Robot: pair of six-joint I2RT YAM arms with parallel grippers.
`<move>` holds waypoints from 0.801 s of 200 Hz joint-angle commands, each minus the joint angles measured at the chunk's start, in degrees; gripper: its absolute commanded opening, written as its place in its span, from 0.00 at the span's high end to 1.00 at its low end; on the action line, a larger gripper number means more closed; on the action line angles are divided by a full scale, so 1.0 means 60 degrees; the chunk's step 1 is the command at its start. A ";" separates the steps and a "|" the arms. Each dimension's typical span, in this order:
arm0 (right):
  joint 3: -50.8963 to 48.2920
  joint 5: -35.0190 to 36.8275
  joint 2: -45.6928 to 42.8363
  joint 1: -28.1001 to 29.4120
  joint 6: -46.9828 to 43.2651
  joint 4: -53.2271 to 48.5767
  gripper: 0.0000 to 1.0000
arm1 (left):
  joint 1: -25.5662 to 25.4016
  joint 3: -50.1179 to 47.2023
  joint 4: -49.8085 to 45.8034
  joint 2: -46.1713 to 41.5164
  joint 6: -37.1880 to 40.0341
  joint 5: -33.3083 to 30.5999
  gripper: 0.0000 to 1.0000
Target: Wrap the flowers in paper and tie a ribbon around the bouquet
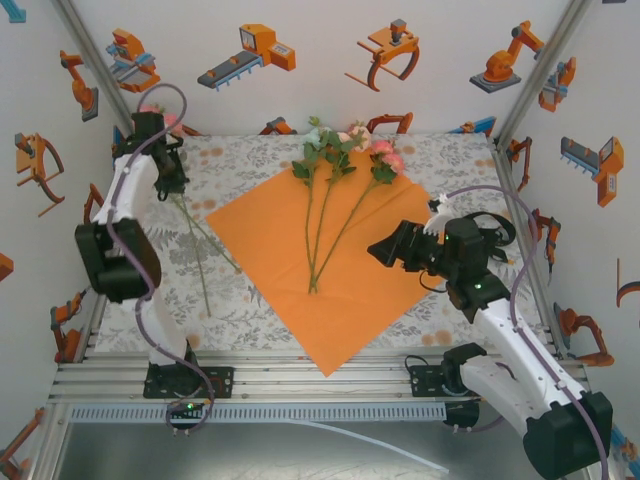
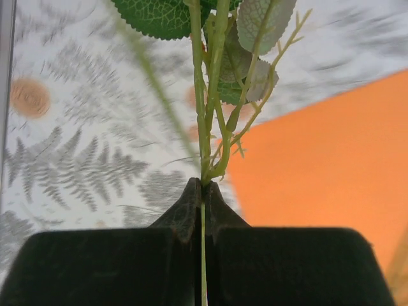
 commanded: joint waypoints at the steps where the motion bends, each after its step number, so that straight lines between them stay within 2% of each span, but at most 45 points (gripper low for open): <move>1: -0.0252 -0.0582 -0.0122 -0.0041 0.0548 0.1502 0.22 | -0.0700 -0.0984 0.2559 -0.1590 -0.1884 0.2816 1.00; 27: -0.0278 -0.0433 -0.0084 -0.0044 0.0898 0.1951 0.22 | -0.2127 -0.1563 0.5924 -0.1548 -0.4122 0.4632 1.00; 35: -0.0262 -0.0272 -0.0099 -0.0050 0.0956 0.1875 0.22 | -0.2730 -0.1246 0.6504 -0.1117 -0.4361 0.4777 1.00; 45: -0.0218 -0.0047 -0.0162 -0.0048 0.0994 0.1639 0.22 | -0.3509 -0.0382 0.6490 -0.0345 -0.4299 0.4913 1.00; 57: -0.0153 0.0138 -0.0264 -0.0050 0.0987 0.1299 0.22 | -0.4313 0.1030 0.5907 0.0789 -0.3937 0.4926 1.00; 78: -0.0143 0.0311 -0.0605 -0.0046 0.0932 0.0836 0.22 | -0.5349 0.4088 0.3939 0.2949 -0.2899 0.4446 1.00; 98: -0.0172 0.0534 -0.0967 -0.0038 0.0809 0.0386 0.22 | -0.6001 0.7617 0.1560 0.5269 -0.1352 0.3381 1.00; 112: -0.0119 0.0625 -0.1133 -0.0048 0.0644 0.0080 0.22 | -0.6154 1.0843 -0.0632 0.7150 -0.0690 0.1956 1.00; 120: -0.0103 0.0705 -0.1207 -0.0049 0.0552 -0.0089 0.22 | -0.6141 1.1823 -0.1247 0.7735 -0.0564 0.1356 1.00; 131: -0.0127 0.0892 -0.1238 -0.0045 0.0457 -0.0250 0.22 | -0.6035 1.1193 -0.0992 0.7610 -0.0660 0.0910 1.00; 148: -0.0235 0.1038 -0.1143 -0.0045 0.0459 -0.0158 0.22 | -0.5897 0.8408 0.0684 0.6781 -0.0995 0.1229 1.00; 160: -0.0262 0.1004 -0.0960 -0.0045 0.0501 0.0033 0.22 | -0.5903 0.8255 0.0906 0.6870 -0.1001 0.1233 1.00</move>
